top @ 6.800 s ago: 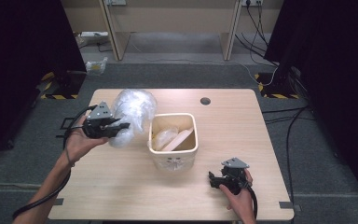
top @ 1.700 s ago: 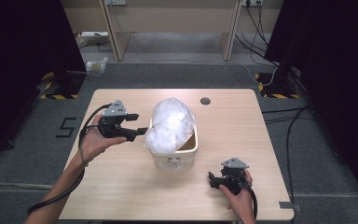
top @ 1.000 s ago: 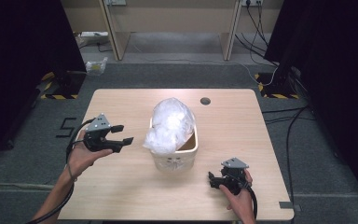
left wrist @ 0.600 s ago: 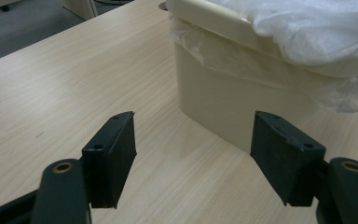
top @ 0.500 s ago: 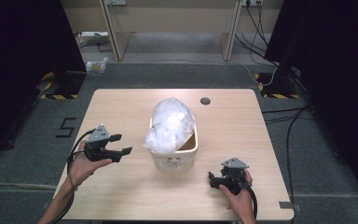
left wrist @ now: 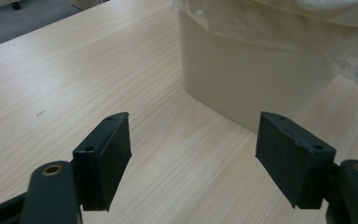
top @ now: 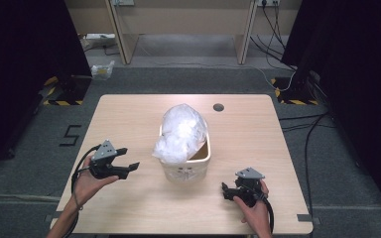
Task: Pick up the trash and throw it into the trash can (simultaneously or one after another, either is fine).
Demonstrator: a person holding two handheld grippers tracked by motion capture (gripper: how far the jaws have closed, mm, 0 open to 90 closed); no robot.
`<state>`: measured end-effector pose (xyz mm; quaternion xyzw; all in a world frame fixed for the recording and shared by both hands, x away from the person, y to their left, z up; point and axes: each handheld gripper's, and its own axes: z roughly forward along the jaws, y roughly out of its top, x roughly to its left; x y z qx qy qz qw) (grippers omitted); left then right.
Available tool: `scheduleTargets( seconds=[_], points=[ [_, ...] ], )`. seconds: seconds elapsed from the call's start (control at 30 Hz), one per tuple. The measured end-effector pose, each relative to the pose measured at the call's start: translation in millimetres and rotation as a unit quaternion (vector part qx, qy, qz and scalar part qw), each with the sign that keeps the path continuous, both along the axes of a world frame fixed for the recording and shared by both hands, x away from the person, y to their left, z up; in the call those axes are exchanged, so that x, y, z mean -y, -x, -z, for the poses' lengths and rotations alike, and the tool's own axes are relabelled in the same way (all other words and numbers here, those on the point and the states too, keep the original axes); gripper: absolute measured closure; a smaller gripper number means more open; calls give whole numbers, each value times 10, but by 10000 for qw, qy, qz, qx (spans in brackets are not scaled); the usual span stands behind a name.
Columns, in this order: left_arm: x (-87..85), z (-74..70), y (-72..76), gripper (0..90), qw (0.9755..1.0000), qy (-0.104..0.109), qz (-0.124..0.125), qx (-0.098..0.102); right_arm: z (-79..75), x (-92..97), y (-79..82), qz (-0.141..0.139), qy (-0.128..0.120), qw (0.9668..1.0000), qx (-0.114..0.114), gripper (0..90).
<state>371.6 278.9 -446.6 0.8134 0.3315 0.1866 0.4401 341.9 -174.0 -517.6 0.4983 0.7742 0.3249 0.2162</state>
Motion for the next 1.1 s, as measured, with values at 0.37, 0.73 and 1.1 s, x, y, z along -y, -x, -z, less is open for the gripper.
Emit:
scheduleTargets(
  seconds=[0.37,0.73,1.1],
  points=[
    [-65,197,53,235,9998,-36,-51,-169,0,0,0,-1,1,10000,0,112],
    [-99,408,92,212,9992,-192,-151,-317,-1,0,1,-5,4,10000,-3,112],
    [-104,613,141,212,9971,-552,-165,-493,-1,1,0,-13,10,10000,2,112]
  ],
)
